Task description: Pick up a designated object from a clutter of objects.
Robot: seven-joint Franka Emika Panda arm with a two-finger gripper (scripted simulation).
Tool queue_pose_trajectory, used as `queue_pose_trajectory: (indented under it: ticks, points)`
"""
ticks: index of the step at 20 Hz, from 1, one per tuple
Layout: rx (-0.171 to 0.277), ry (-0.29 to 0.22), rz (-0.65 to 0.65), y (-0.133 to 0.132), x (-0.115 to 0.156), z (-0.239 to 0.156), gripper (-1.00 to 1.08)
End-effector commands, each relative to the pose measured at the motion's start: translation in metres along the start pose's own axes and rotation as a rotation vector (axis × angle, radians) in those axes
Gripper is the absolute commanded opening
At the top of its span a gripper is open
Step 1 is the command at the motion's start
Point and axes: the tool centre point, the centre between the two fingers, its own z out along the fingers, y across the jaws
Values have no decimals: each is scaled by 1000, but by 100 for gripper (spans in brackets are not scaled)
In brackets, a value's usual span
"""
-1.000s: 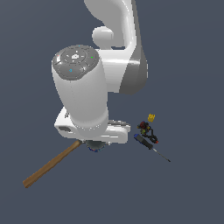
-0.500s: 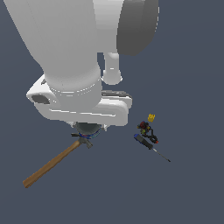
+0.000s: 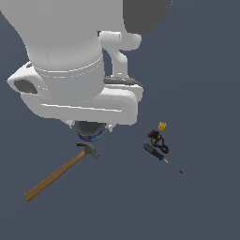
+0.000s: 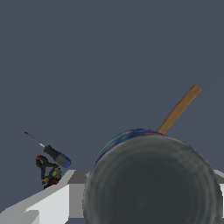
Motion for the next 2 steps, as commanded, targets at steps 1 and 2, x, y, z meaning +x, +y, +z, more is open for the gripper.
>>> queue_pose_trajectory:
  ticks: [1,2]
  points:
    - [0,0,0,0,0,-3,-100]
    - [0,0,0,0,0,-3,-100]
